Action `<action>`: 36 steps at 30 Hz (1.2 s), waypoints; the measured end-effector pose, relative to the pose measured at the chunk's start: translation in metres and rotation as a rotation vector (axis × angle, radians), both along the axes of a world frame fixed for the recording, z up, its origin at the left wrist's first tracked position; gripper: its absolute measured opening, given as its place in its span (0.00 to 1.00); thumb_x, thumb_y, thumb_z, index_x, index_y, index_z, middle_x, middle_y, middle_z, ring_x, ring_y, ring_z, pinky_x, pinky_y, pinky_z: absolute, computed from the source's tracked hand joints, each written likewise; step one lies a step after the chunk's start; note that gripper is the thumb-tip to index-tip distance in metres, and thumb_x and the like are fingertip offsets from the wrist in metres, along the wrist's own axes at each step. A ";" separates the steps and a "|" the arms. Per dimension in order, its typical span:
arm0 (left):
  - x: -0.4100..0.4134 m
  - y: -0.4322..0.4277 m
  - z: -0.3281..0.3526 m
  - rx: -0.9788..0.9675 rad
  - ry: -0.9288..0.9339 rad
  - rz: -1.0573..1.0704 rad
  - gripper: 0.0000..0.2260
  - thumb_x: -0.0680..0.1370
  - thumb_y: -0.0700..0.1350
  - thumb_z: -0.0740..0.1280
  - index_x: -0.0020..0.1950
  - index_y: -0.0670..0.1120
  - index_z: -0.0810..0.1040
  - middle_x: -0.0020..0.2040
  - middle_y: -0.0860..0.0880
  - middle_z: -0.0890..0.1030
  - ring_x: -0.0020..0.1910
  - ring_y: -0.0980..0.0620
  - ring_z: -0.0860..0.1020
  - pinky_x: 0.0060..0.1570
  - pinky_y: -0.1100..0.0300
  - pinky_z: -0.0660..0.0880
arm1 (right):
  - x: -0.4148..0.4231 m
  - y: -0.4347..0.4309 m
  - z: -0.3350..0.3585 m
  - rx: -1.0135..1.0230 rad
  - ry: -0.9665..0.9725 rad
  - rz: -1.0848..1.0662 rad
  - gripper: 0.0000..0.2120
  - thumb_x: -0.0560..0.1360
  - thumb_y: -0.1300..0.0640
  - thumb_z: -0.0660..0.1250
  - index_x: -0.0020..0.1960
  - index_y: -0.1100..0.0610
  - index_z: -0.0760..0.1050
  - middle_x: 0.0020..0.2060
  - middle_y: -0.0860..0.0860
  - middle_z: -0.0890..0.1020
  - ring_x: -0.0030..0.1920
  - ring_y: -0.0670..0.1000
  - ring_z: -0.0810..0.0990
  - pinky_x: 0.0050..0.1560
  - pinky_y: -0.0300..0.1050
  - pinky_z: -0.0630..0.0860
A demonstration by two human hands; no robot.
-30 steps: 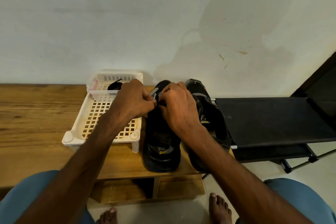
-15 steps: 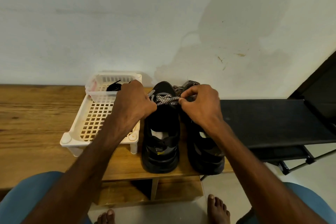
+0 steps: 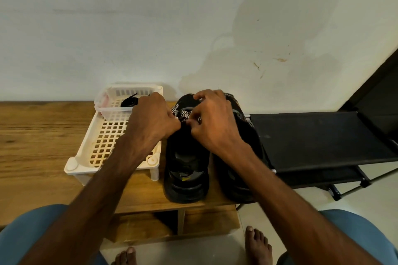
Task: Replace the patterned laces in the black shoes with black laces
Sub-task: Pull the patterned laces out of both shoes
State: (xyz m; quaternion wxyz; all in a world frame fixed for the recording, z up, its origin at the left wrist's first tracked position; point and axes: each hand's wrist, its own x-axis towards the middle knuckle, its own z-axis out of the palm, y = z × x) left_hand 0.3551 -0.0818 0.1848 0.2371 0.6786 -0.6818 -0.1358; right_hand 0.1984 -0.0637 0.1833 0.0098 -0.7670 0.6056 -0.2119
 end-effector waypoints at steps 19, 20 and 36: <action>0.000 0.004 0.008 0.066 0.013 -0.046 0.03 0.72 0.41 0.75 0.44 0.44 0.89 0.37 0.46 0.85 0.35 0.50 0.83 0.44 0.53 0.83 | 0.014 0.007 -0.006 0.014 0.184 0.047 0.14 0.76 0.52 0.74 0.59 0.54 0.83 0.75 0.56 0.66 0.77 0.58 0.59 0.72 0.59 0.65; 0.001 0.004 0.008 0.067 0.023 -0.048 0.03 0.72 0.40 0.75 0.43 0.43 0.89 0.36 0.46 0.85 0.34 0.50 0.83 0.44 0.52 0.83 | 0.014 0.004 -0.007 0.002 0.177 0.047 0.12 0.76 0.53 0.73 0.59 0.54 0.84 0.74 0.55 0.68 0.76 0.58 0.60 0.71 0.58 0.66; -0.007 0.010 0.003 -0.005 -0.004 0.037 0.03 0.69 0.47 0.77 0.40 0.52 0.85 0.40 0.53 0.84 0.43 0.50 0.82 0.46 0.54 0.80 | -0.067 0.003 0.023 -0.064 -0.339 -0.365 0.11 0.77 0.49 0.73 0.57 0.52 0.85 0.40 0.48 0.84 0.42 0.48 0.82 0.46 0.41 0.77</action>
